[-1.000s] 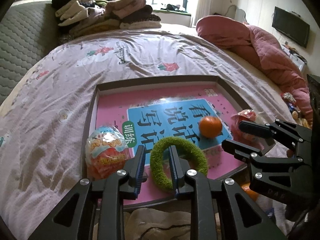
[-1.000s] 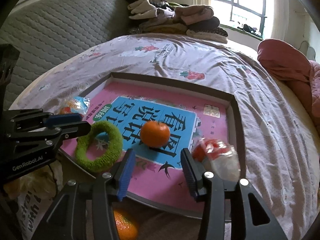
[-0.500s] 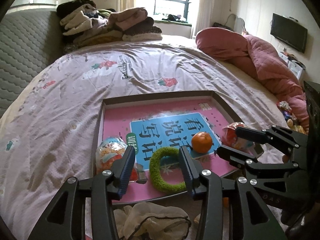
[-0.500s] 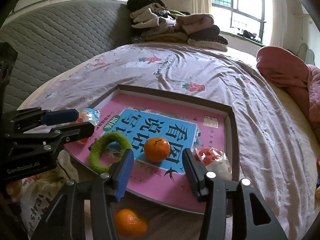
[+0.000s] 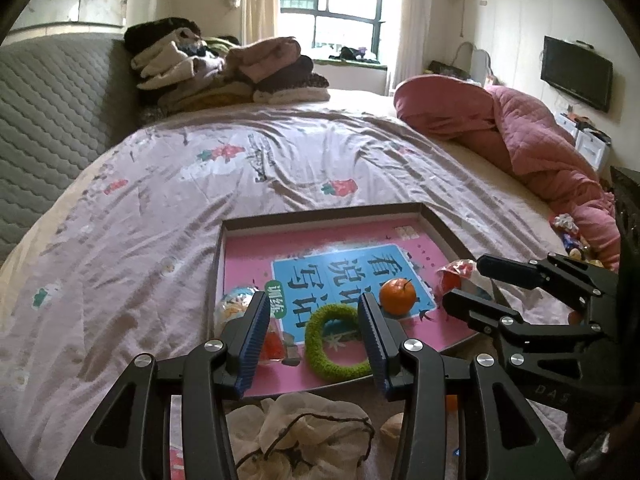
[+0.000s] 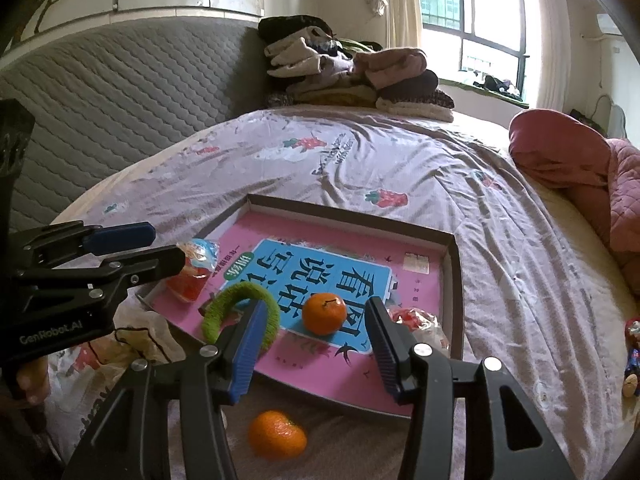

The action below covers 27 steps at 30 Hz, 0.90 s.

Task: Organize objects
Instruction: 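Lower the ring into the tray and open the left tool while the right tool releases the orange there, then move the left tool toward the cream mesh drawstring bag while the right tool approaches the blue snack packet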

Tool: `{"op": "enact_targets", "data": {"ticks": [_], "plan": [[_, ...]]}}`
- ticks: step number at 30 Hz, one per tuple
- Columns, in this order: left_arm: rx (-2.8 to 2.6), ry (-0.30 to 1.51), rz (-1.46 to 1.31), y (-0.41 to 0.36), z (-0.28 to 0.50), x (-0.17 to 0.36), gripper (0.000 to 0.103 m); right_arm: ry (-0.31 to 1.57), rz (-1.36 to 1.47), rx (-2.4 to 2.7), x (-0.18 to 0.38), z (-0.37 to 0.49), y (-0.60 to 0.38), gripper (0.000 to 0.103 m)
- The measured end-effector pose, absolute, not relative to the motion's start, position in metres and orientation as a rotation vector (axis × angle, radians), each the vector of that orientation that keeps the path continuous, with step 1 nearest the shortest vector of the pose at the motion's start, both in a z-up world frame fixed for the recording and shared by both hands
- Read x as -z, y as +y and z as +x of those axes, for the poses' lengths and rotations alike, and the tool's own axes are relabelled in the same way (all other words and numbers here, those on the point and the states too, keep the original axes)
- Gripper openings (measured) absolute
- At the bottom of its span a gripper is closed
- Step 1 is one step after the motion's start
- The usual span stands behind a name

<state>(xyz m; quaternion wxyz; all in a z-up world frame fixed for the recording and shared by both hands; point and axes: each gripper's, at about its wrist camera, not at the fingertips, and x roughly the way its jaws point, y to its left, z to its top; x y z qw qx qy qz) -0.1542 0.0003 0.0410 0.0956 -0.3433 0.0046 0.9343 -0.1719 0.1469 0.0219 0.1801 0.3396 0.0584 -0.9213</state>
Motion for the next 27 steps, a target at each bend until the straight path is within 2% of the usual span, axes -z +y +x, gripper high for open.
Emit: {"op": "enact_targets", "data": {"ticks": [22,27], "plan": [[-2.889,0.065,-0.865,-0.007,-0.118,-0.075,0.047,0.149,0.875,2.614,-0.044,-0.148,0.150,0.051],[-2.889,0.040,-0.861,-0.011,-0.108,-0.077,0.047,0.142,0.868,2.609,-0.046,-0.142,0.150,0.054]]}}
